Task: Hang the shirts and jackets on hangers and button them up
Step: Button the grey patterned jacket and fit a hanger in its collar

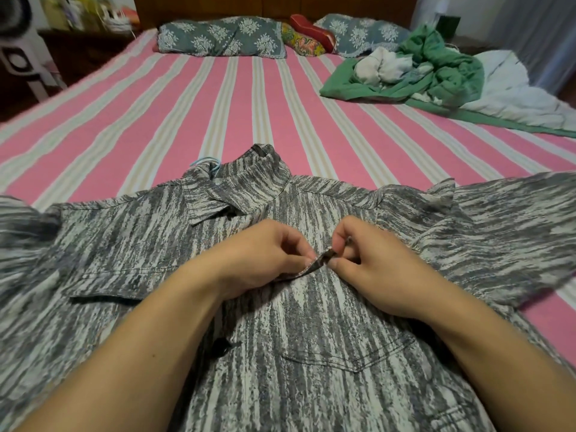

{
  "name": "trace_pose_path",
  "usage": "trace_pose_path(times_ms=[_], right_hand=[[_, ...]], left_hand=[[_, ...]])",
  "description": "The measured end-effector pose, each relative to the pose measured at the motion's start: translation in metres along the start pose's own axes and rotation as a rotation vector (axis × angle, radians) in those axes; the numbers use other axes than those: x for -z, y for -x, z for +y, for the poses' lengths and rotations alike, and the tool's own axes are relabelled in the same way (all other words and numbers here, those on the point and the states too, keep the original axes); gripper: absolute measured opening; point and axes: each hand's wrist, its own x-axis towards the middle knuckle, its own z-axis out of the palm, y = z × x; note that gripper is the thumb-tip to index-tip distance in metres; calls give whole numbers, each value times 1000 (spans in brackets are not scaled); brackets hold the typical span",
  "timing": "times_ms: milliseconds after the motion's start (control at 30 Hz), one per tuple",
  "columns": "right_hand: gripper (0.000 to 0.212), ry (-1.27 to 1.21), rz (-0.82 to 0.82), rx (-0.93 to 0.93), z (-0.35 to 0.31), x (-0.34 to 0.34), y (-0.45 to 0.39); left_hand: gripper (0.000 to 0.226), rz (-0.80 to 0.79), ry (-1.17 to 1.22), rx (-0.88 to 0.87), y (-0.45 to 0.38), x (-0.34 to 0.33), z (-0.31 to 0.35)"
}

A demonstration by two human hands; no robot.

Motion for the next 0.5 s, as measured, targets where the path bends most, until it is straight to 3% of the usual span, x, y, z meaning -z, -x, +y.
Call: trace_pose_path(times_ms=[167, 500], right_hand=[[34, -2, -115, -4, -1, 8, 3], [42, 137, -298, 64, -7, 13, 11]], left_hand=[[7, 124, -157, -121, -2, -11, 0], [13, 308, -416, -199, 2, -37, 11]])
